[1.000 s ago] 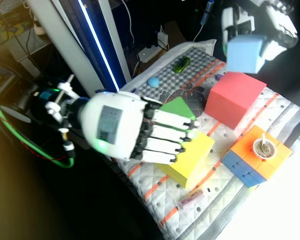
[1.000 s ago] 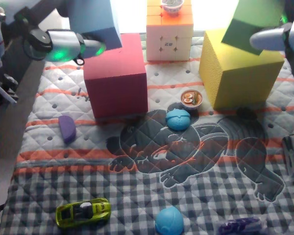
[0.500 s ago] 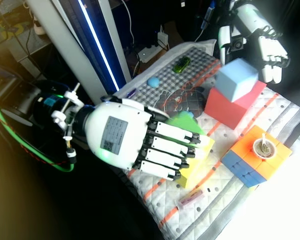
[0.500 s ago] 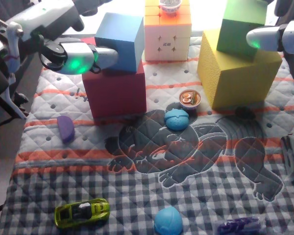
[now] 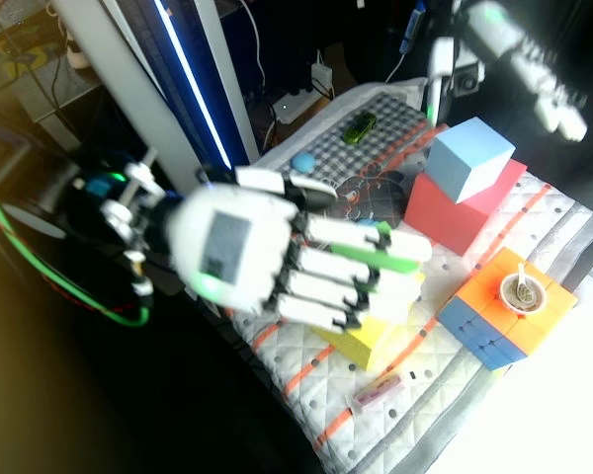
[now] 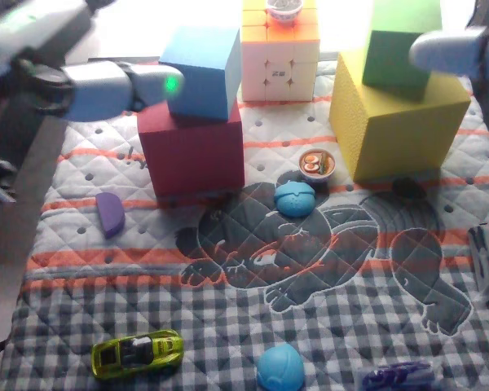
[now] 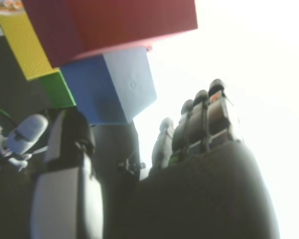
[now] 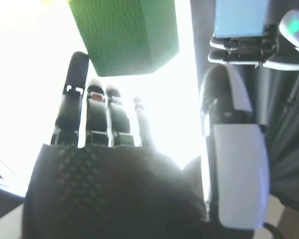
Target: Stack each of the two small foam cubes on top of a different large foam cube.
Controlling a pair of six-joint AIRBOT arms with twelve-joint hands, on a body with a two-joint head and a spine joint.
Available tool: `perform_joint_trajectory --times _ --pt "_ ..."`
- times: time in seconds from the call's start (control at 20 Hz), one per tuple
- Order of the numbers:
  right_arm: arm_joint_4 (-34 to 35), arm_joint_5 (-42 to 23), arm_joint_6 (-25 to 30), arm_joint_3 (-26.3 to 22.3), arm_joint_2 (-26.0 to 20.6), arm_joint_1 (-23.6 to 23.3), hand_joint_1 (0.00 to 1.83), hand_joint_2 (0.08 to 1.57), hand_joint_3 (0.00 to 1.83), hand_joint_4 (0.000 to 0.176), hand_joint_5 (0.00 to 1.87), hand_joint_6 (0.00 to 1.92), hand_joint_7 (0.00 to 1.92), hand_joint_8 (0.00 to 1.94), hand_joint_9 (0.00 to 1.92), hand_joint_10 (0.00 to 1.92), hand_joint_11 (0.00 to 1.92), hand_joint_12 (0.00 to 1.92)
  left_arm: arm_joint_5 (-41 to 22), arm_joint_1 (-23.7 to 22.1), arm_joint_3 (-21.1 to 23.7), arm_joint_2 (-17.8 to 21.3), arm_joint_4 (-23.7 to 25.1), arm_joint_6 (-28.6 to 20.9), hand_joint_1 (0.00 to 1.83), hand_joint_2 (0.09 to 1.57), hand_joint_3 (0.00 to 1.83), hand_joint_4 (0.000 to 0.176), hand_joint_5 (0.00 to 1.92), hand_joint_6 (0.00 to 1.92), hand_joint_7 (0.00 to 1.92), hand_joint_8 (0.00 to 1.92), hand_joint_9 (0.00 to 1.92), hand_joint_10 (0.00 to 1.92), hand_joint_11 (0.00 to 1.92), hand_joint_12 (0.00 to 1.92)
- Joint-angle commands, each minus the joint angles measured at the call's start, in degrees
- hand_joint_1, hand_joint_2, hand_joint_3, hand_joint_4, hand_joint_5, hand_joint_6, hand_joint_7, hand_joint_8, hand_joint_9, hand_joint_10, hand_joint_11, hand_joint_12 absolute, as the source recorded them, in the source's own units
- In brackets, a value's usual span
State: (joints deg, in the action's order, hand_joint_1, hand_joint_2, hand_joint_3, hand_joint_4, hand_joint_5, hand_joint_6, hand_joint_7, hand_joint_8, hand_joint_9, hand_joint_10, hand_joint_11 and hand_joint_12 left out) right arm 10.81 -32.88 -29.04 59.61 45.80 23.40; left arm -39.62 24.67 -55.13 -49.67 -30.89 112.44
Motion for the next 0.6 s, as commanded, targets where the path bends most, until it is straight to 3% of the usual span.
perform_joint_trajectory --times 0.0,0.05,0.1,0.15,0.2,0.25,0.3,0.35,0.4,0.45,0.5,0.55 --pt "0.4 -10.4 0.3 -1.0 -1.5 -0.5 0.54 1.07 0.00 0.069 0.00 0.00 0.00 0.00 0.00 0.00 0.00 1.21 -9.9 -0.4 0.7 1.1 2.1 -0.3 0.62 1.11 0.00 0.176 0.00 0.00 0.00 0.00 0.00 0.00 0.00 0.00" --pt "0.4 -12.0 0.3 -2.6 -3.1 -0.2 0.48 1.06 0.00 0.110 0.00 0.00 0.00 0.00 0.00 0.00 0.00 1.34 -11.5 -0.1 1.8 2.0 2.8 -0.3 0.58 1.11 0.00 0.176 0.00 0.00 0.00 0.00 0.00 0.00 0.00 0.00" --pt "0.4 -13.9 0.3 -4.7 -5.1 -0.2 0.44 1.07 0.00 0.117 0.00 0.00 0.00 0.00 0.00 0.00 0.00 1.40 -13.5 0.3 2.9 2.9 3.6 -0.4 0.62 1.09 0.00 0.176 0.00 0.00 0.00 0.00 0.00 0.00 0.00 0.00" --pt "0.4 -15.3 0.3 -6.0 -6.4 0.2 0.45 1.08 0.00 0.142 0.00 0.00 0.00 0.00 0.00 0.00 0.00 1.17 -15.1 0.8 3.9 3.8 4.3 -0.4 0.63 1.09 0.00 0.176 0.00 0.00 0.00 0.00 0.00 0.00 0.00 0.00" --pt "0.4 -18.0 0.3 -7.4 -7.7 1.7 0.48 1.10 0.00 0.145 0.00 0.00 0.00 0.00 0.00 0.00 0.00 0.66 -17.2 1.6 4.9 4.7 4.9 -0.6 0.65 1.10 0.00 0.176 0.00 0.00 0.00 0.00 0.00 0.00 0.00 0.00" --pt "0.4 -20.6 0.3 -8.5 -8.8 3.3 0.49 1.10 0.00 0.142 0.00 0.00 0.00 0.00 0.00 0.00 0.00 0.13 -19.0 2.5 5.7 5.4 5.4 -1.2 0.67 1.11 0.00 0.171 0.00 0.00 0.00 0.00 0.00 0.00 0.00 0.00" --pt "0.4 -23.4 0.3 -9.7 -10.0 4.9 0.47 1.08 0.00 0.121 0.00 0.00 0.00 0.00 0.00 0.00 0.00 0.03 -20.8 3.4 6.4 6.2 6.2 -2.6 0.68 1.12 0.00 0.143 0.00 0.00 0.00 0.00 0.00 0.00 0.00 0.00" --pt "0.5 -26.0 0.3 -10.9 -11.1 6.4 0.46 1.08 0.00 0.152 0.00 0.00 0.00 0.00 0.00 0.00 0.00 0.00 -22.8 4.6 6.8 7.0 7.1 -5.3 0.70 1.09 0.00 0.157 0.00 0.00 0.00 0.00 0.00 0.00 0.00 0.00" --pt "0.5 -28.5 0.3 -11.9 -12.1 7.7 0.49 1.10 0.00 0.144 0.00 0.00 0.00 0.00 0.00 0.00 0.04 0.02 -24.9 5.9 6.9 7.8 8.2 -8.9 0.68 1.07 0.00 0.167 0.00 0.00 0.00 0.00 0.00 0.00 0.00 0.00" --pt "0.5 -30.9 0.3 -13.0 -13.0 8.8 0.49 1.10 0.00 0.162 0.00 0.00 0.00 0.00 0.00 0.00 0.01 0.38 -27.3 7.4 7.0 8.7 9.4 -13.8 0.68 0.99 0.07 0.153 0.00 0.00 0.00 0.00 0.00 0.00 0.00 0.52" --pt "0.5 -32.8 0.3 -13.9 -13.8 9.8 0.48 1.11 0.00 0.139 0.00 0.00 0.00 0.00 0.00 0.00 0.00 0.45 -29.4 8.8 7.1 9.5 10.2 -17.3 0.66 1.00 0.02 0.162 0.00 0.00 0.00 0.00 0.00 0.00 0.00 0.53" --pt "0.4 -34.4 0.3 -14.7 -14.5 10.5 0.48 1.08 0.00 0.140 0.00 0.00 0.00 0.00 0.00 0.00 0.00 0.30 -31.6 10.0 7.3 10.1 10.9 -19.7 0.65 1.02 0.02 0.118 0.00 0.00 0.00 0.00 0.00 0.00 0.00 0.53"
